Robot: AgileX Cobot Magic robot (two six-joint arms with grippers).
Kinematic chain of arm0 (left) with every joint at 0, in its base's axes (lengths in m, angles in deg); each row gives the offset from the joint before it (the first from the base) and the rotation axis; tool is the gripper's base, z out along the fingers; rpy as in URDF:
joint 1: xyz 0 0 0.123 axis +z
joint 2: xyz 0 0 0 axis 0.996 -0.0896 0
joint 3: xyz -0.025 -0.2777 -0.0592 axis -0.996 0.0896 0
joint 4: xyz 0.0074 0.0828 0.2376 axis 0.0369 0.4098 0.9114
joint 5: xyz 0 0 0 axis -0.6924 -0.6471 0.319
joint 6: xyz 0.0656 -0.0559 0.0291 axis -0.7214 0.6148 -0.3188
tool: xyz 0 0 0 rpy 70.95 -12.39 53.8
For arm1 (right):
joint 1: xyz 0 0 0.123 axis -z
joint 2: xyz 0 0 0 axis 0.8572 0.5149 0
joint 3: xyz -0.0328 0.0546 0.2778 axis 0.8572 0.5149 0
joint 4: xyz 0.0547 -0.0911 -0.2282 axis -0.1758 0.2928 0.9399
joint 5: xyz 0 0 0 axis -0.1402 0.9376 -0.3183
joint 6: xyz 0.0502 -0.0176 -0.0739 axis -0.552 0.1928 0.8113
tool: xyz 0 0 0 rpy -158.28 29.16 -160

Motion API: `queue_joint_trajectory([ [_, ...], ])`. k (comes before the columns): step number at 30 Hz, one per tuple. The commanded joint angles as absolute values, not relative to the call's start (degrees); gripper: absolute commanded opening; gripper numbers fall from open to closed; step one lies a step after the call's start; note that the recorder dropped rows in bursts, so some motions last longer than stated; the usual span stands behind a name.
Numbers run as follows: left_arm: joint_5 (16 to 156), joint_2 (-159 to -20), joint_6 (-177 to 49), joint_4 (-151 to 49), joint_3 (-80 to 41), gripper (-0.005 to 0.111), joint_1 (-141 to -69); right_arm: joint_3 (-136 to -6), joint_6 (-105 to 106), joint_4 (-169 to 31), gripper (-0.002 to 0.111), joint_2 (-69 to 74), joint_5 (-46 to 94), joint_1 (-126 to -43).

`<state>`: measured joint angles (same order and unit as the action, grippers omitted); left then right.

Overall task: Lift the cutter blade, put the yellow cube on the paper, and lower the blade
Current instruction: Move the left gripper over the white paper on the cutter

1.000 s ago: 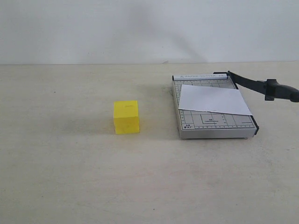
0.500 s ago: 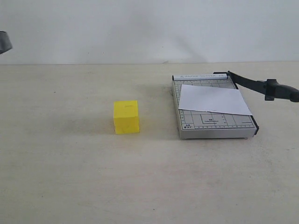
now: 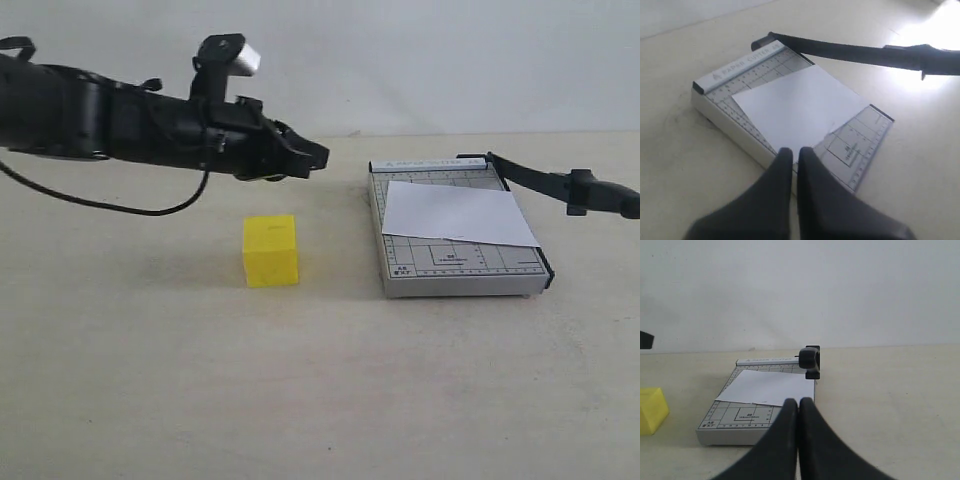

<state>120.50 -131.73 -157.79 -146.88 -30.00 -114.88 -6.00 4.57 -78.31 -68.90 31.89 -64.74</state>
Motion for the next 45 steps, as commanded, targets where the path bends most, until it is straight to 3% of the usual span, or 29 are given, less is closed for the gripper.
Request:
queue_joint_trajectory([
  [1,105.87,-133.98,-163.19,-147.84,-37.00,0.004,-122.06,-5.72,4.43,-78.35,0.001,-69.31,31.12,-64.72],
  [5,97.65,-138.10,-165.29,-147.84,-42.33,0.004,-126.49,-5.72,4.43,-78.35,0.001,-69.31,31.12,-64.72],
  [16,97.69,-147.95,-163.43,-147.84,-50.54,0.004,-126.83,-5.72,4.43,-78.35,0.001,-69.31,31.12,-64.72],
  [45,99.94,-151.92,-163.30,-148.86,-51.07,0.004,-126.91,-5.72,4.43,-78.35,0.001,-69.31,31.24,-64.72],
])
